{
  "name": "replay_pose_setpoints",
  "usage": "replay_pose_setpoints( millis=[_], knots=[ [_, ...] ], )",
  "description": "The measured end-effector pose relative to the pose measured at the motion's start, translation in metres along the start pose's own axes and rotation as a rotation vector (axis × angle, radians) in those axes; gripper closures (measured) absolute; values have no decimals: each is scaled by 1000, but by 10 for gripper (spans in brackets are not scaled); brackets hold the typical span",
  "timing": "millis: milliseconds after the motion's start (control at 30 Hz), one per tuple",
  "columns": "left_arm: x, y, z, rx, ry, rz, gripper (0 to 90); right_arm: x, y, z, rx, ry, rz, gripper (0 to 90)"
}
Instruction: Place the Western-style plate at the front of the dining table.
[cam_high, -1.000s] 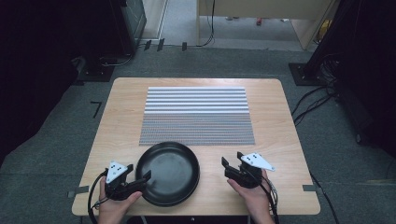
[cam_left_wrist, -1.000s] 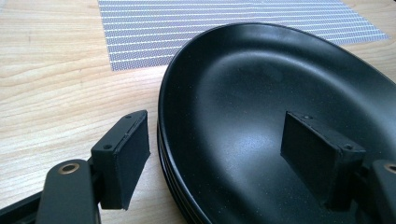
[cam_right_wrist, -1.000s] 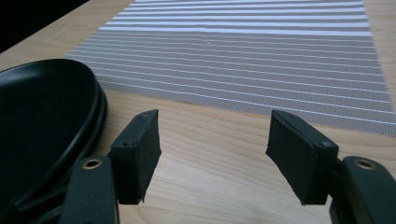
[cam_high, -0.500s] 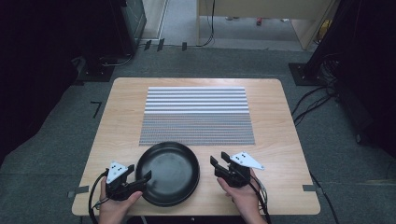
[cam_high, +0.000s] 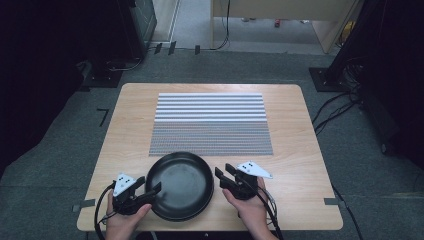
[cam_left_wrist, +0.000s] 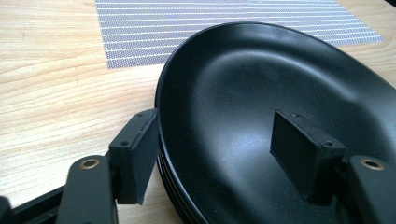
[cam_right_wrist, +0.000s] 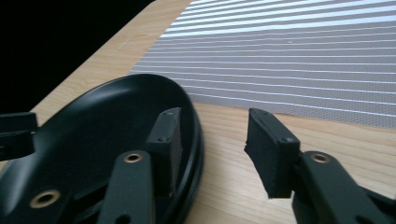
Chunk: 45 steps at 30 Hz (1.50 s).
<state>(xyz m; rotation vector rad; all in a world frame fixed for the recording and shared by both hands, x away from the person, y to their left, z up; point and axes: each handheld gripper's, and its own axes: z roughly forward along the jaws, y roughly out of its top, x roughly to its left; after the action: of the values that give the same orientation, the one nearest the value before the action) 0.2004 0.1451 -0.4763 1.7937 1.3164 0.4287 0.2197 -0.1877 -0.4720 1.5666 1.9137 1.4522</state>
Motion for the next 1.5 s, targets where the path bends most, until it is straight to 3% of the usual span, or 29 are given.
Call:
replay_pose_setpoints(
  millis=[233,500,700,833,967,1500],
  knots=[
    [4,-1,0,1,3,-13,402,11,1,9,-8,48,29,622],
    [8,-2,2,12,14,-23,493,12,-3,16,48,10,21,696],
    [12,-3,3,29,55,-43,554,5,-8,22,97,10,69,720],
    [12,-5,7,59,70,-41,557,3,-12,24,134,18,103,750],
    [10,-6,9,69,54,-37,553,2,-15,24,148,38,139,770],
    [6,-7,10,73,59,-31,531,-1,-18,25,142,64,178,776]
  ],
)
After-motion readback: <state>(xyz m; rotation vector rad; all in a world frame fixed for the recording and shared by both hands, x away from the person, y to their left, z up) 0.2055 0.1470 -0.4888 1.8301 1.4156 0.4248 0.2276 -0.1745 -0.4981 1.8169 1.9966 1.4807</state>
